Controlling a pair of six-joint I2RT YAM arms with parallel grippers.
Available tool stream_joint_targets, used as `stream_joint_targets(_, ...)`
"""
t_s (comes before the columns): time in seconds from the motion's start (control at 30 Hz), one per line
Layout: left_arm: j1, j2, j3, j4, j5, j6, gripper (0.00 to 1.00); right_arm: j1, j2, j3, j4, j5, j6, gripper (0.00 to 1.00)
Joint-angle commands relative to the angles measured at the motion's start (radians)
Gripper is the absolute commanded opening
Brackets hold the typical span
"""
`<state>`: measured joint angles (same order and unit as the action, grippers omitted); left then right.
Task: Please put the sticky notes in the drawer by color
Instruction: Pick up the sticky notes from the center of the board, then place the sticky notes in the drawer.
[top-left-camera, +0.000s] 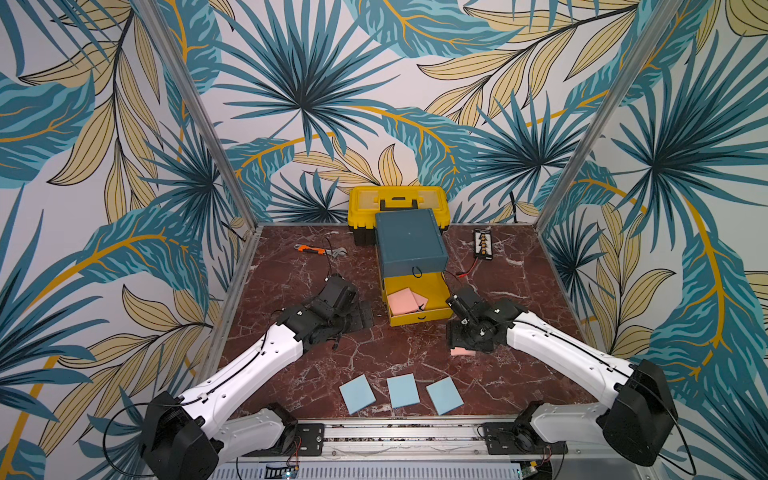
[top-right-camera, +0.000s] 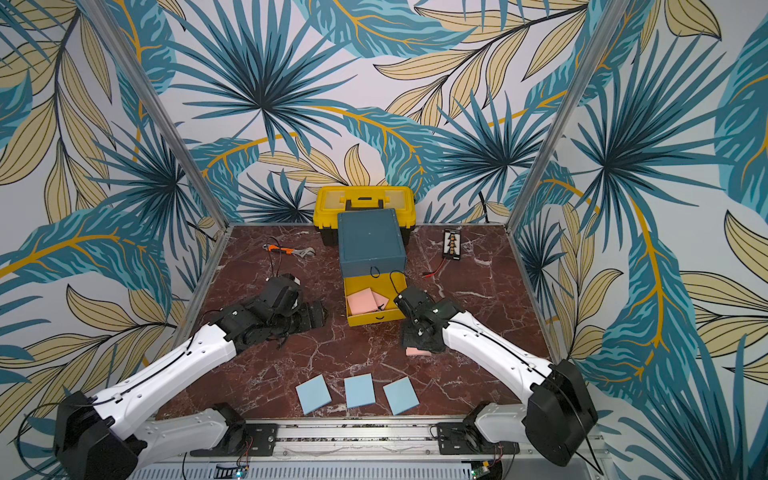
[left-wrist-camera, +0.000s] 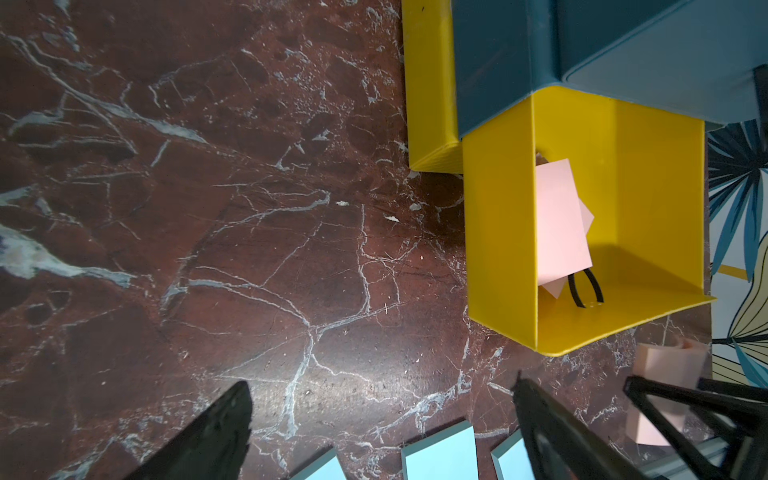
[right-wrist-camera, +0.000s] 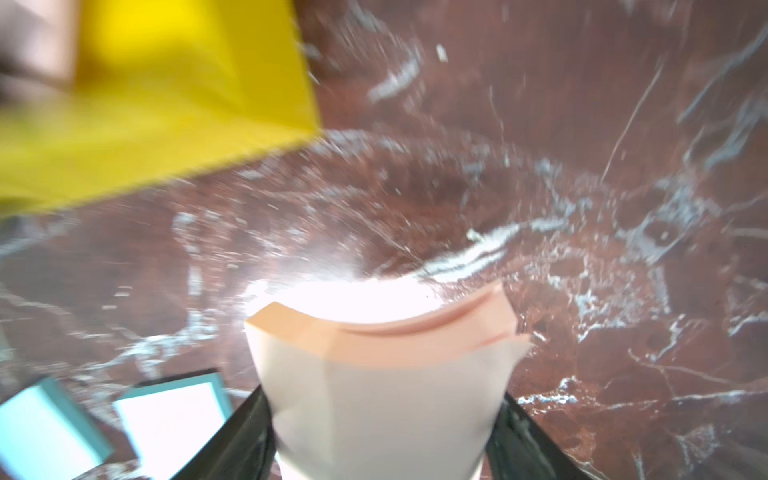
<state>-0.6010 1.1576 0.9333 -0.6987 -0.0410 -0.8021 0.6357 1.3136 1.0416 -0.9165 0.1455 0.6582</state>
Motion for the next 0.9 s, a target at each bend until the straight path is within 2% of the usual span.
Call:
stream_joint_targets(0.0,0.004,-0.03,-0.01,0.012,-0.01,-0.009,1.0,0.003,-0.005,0.124,-0.069,0.028,-0.074,0.75)
stream_joint_targets(0.2,0.004,-0.051,-0.013,0.015,-0.053,-0.011,1.0,0.004,0.07,0.305,-0.015,0.039,-0.169,0.74)
stream_joint_targets(0.43,0.009,-0.077,0.031,-0.042,-0.079,0.01,1.0,0.004,0.226,0.403,0.111,0.024,-0.193,0.75)
stream_joint_targets(0.87,0.014,-0.134,0.015,-0.078,-0.093,-0.002,1.0,0.004,0.341,0.383,0.185,0.04,-0.208,0.76)
